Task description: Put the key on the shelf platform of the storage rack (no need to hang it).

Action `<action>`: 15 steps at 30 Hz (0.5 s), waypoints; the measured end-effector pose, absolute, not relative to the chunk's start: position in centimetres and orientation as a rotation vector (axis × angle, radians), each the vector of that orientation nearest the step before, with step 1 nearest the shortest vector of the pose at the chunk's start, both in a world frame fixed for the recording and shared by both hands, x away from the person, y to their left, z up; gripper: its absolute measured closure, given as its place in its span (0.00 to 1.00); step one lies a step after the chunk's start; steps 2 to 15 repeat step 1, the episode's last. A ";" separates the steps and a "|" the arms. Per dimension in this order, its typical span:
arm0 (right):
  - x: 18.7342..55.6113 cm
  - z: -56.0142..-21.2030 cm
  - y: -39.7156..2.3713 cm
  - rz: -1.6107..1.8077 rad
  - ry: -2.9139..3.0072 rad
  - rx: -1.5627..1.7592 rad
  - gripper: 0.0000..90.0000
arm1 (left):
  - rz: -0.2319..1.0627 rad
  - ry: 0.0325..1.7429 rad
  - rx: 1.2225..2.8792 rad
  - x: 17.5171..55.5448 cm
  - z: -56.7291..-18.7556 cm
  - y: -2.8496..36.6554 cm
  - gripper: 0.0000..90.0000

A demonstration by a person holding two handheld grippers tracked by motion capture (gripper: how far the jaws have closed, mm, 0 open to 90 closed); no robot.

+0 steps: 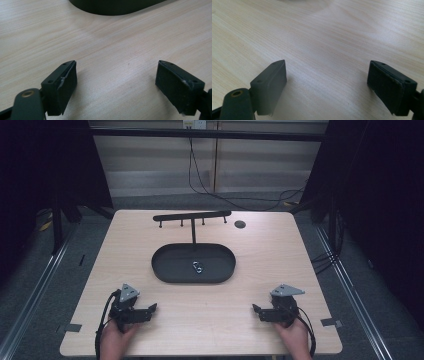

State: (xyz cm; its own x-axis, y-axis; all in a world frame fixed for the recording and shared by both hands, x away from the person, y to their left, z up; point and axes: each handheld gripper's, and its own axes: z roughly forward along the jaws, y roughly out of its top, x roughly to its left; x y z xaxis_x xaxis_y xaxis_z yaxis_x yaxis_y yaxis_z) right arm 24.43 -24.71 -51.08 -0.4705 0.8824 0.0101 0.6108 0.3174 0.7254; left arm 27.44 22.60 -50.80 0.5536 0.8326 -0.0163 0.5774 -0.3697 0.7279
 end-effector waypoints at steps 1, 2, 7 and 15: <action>24.4 -51.1 -24.7 0.954 2.201 1.327 0.17 | 0.467 1.128 2.090 27.4 -50.8 22.6 0.19; 24.4 -51.1 -24.7 0.954 2.201 1.327 0.17 | 0.467 1.128 2.090 27.4 -50.8 22.6 0.19; 24.4 -51.1 -24.7 0.954 2.201 1.327 0.17 | 0.467 1.128 2.090 27.4 -50.8 22.6 0.19; 24.4 -51.1 -24.7 0.954 2.201 1.327 0.17 | 0.467 1.128 2.090 27.4 -50.8 22.6 0.19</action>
